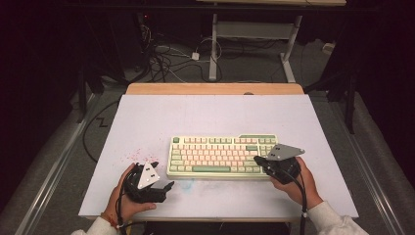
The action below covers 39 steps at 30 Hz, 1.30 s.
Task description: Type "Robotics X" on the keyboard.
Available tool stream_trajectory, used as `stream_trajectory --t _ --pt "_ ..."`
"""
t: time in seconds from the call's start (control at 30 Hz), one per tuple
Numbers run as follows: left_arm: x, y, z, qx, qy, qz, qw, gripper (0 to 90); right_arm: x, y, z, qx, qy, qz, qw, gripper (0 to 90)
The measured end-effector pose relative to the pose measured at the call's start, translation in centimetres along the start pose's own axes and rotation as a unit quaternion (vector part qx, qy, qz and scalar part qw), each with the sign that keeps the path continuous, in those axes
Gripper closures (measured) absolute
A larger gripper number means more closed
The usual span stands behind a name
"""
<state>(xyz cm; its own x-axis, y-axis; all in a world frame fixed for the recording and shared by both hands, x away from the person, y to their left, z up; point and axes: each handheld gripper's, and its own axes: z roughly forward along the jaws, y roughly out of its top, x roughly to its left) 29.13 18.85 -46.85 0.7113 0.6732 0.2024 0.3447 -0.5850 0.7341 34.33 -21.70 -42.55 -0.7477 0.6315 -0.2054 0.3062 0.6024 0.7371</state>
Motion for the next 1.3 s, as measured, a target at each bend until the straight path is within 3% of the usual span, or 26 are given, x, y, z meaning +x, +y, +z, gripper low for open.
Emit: stream_trajectory --t 0.27,0.57,0.63,0.83,0.9,1.07,1.2,1.3 --pt "0.1 0.0 0.1 0.004 0.000 -0.001 1.0000 17.6 0.0 0.3 1.7 0.015 0.009 -0.002 0.9998 89.7" --pt "0.2 0.2 -0.1 0.001 0.000 -0.003 1.0000 21.2 -0.2 -0.6 3.0 0.038 0.011 0.000 0.9992 89.7" --pt "0.3 0.2 -0.2 0.001 -0.001 -0.012 0.9999 22.8 -0.2 -0.8 3.2 0.040 0.008 0.000 0.9992 89.7" --pt "0.8 0.6 -0.8 -0.007 -0.003 -0.026 0.9996 37.4 -0.2 -0.9 3.2 0.038 0.007 0.003 0.9992 89.7" --pt "1.0 0.7 -0.9 -0.004 -0.006 -0.026 0.9996 52.0 -0.2 -1.0 3.2 0.036 0.008 0.006 0.9993 89.8" --pt "1.6 1.1 -1.4 -0.006 -0.015 -0.030 0.9994 73.8 -0.2 -1.0 3.2 0.035 0.008 0.004 0.9993 89.7" --pt "1.6 1.5 -1.3 0.004 -0.017 -0.020 0.9996 86.3 -0.1 -1.0 3.2 0.036 0.006 0.002 0.9993 89.8" --pt "1.5 2.0 -1.2 0.013 -0.016 -0.002 0.9998 87.5 -0.2 -1.0 3.1 0.036 0.007 0.003 0.9993 89.8"
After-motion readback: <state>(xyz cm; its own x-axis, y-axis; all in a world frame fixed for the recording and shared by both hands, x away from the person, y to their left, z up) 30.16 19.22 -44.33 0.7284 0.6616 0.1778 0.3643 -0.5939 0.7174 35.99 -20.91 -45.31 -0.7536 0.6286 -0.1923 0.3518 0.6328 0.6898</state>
